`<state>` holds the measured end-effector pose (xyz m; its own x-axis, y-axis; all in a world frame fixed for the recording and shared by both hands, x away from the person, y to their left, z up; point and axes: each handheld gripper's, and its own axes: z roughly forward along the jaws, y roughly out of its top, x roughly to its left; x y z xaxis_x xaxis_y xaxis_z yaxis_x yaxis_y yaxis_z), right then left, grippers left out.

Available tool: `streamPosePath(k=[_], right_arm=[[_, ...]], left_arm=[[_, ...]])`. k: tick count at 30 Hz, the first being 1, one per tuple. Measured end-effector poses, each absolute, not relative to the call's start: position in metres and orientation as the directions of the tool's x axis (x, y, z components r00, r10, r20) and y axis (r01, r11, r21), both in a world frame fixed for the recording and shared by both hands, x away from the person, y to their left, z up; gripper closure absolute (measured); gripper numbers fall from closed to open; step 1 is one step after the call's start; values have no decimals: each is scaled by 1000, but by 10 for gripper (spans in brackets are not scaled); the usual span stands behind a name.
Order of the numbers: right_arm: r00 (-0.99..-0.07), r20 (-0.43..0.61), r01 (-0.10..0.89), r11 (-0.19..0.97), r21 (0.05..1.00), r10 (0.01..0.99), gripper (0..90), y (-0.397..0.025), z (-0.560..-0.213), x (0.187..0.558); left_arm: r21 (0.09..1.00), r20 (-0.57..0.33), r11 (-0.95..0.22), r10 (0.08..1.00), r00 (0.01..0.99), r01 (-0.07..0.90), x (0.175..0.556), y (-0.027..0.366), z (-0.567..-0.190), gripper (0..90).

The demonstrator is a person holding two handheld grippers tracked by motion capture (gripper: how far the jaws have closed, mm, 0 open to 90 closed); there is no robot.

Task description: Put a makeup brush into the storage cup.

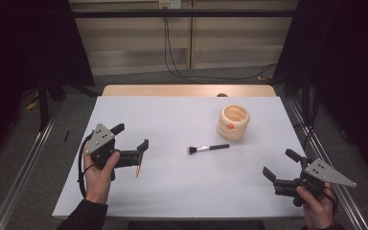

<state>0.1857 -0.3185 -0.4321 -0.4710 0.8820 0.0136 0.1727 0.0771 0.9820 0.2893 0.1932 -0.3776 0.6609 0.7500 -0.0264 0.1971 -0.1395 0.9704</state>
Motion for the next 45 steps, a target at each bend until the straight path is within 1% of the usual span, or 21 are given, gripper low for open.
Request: streamPosePath(k=[1,7,15,21,22,24,33,35,37,39,45], right_arm=[[-470,21,177,72,982,882,0,-318,-432,186],[-471,20,178,74,981,882,0,-318,-432,186],[-477,23,182,73,981,878,0,-318,-432,187],[-476,22,182,75,980,879,0,-318,-432,187],[-476,19,180,76,981,879,0,-318,-432,187],[-479,19,181,78,980,878,0,-318,-433,188],[-479,18,193,85,978,878,0,-318,-433,188],[-483,15,191,89,977,875,0,-318,-433,188],[-484,16,193,88,977,875,0,-318,-433,188],[-482,15,189,87,978,876,0,-317,-433,188],[-481,11,188,91,978,877,0,-318,-433,188]], left_arm=[[971,-41,-130,738,674,201,293,191,-377,13],[971,-19,-144,743,669,189,306,184,-380,14],[973,12,-166,735,678,163,322,178,-370,14],[972,18,-168,744,668,162,336,173,-366,14],[973,37,-175,760,649,149,340,173,-365,14],[971,21,-168,765,643,168,345,172,-367,14],[962,16,-182,778,628,202,352,174,-363,23],[953,23,-202,789,614,225,354,175,-360,24],[946,6,-211,770,638,246,357,176,-359,23],[944,10,-218,772,636,249,357,176,-358,21],[888,43,-324,767,640,328,360,172,-362,18]])
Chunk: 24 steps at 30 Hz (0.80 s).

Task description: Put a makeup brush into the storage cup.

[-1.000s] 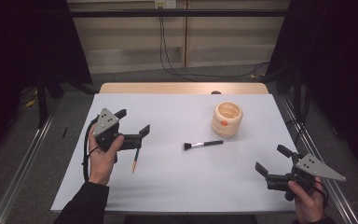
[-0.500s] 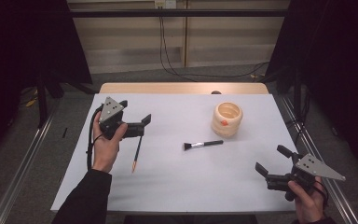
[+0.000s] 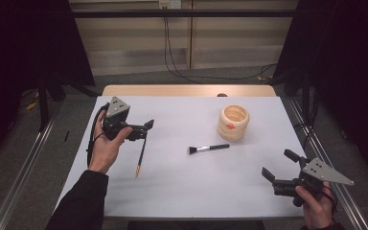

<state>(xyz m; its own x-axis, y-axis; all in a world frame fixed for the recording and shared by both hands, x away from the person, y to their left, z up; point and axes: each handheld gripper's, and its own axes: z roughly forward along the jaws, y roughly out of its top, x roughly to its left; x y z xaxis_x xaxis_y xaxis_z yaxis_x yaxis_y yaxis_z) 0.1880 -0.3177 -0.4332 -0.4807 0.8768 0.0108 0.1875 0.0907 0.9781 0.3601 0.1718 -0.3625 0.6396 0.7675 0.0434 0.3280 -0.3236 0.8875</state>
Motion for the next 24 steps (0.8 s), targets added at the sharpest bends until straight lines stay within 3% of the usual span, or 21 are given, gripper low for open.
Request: streamPosePath(k=[12,18,24], right_arm=[[-482,13,193,92,977,876,0,-317,-433,188],[-479,13,192,91,977,878,0,-317,-433,188],[-484,11,195,95,976,875,0,-317,-434,188]], left_arm=[[781,26,-412,773,634,470,365,166,-374,32],[710,-25,-420,787,616,565,369,166,-380,45],[571,-76,-490,768,636,659,370,163,-388,84]])
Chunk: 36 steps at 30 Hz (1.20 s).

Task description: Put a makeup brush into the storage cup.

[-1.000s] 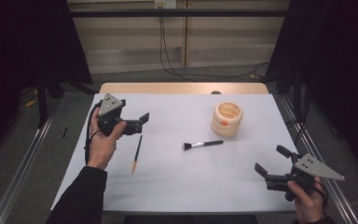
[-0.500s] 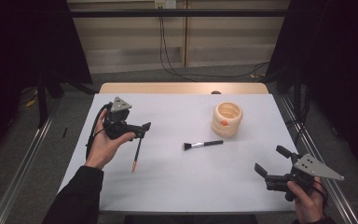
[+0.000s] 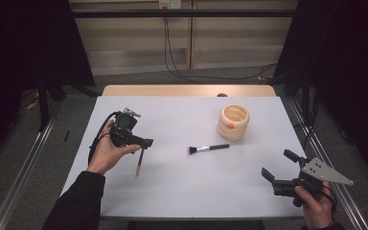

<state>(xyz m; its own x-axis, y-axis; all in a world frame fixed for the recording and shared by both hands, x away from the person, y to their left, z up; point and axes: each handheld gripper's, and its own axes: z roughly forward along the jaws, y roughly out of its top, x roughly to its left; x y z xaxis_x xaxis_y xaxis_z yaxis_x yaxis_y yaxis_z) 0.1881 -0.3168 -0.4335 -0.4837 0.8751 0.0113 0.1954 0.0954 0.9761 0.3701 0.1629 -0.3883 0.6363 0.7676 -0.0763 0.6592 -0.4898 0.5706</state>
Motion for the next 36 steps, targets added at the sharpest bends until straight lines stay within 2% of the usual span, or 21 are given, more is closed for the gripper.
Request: streamPosePath(k=[5,13,14,21,25,28,36], right_arm=[[-486,11,200,99,975,874,0,-316,-434,188],[-493,8,201,105,974,870,0,-317,-434,188],[-493,10,201,103,974,870,0,-317,-434,188],[-493,10,201,103,974,870,0,-316,-434,188],[-493,10,201,103,974,870,0,-317,-434,188],[-496,8,199,105,974,868,0,-316,-434,188],[-493,5,199,107,974,870,0,-316,-434,188]], left_arm=[[485,-88,-525,767,636,699,374,162,-393,87],[415,-120,-473,818,562,777,379,166,-400,134],[380,-148,-464,823,548,800,380,166,-403,137],[313,-105,-485,837,538,816,378,164,-414,176],[281,-93,-484,846,525,829,377,164,-418,228],[241,-116,-430,877,466,870,376,166,-422,272],[187,-143,-431,877,459,883,375,165,-430,345]])
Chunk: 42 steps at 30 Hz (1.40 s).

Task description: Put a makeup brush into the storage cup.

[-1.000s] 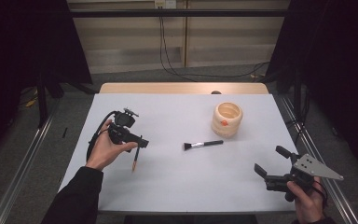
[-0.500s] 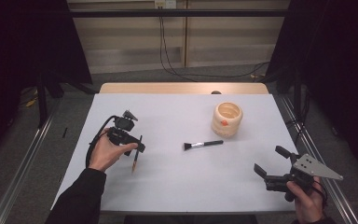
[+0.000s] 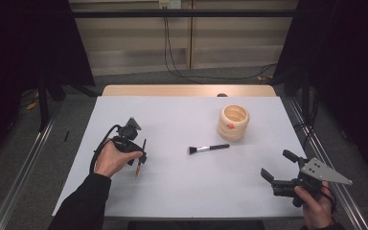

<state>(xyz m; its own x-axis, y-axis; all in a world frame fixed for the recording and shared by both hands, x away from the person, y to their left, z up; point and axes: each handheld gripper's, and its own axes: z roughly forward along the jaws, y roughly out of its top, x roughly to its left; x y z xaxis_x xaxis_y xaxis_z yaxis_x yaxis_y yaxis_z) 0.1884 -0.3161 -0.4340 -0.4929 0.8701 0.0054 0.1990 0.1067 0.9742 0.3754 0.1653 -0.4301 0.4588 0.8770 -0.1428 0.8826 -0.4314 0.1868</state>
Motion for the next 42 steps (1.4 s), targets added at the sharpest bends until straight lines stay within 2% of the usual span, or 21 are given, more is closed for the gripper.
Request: streamPosePath(k=[4,10,16,21,30,34,39,42], right_arm=[[-494,7,200,106,974,869,0,-316,-434,188],[-494,8,202,106,974,869,0,-316,-434,188],[-495,11,204,104,973,869,0,-316,-434,188],[-494,9,203,105,973,869,0,-315,-434,189],[-490,6,203,107,973,872,0,-316,-434,188],[-499,7,210,113,971,866,0,-315,-435,189],[-496,13,215,108,971,868,0,-315,-435,188],[-500,10,212,111,971,866,0,-315,-435,189]], left_arm=[[173,-126,-424,885,447,889,374,161,-433,390],[148,-107,-424,891,440,894,376,157,-437,553],[116,-105,-423,895,434,899,378,156,-440,617],[102,-59,-439,893,446,892,378,155,-442,745],[83,-55,-461,883,466,884,381,155,-443,834],[71,-53,-472,878,476,879,382,155,-442,837],[92,-54,-498,862,504,862,382,157,-442,839],[109,-76,-480,869,489,871,381,160,-442,839]])
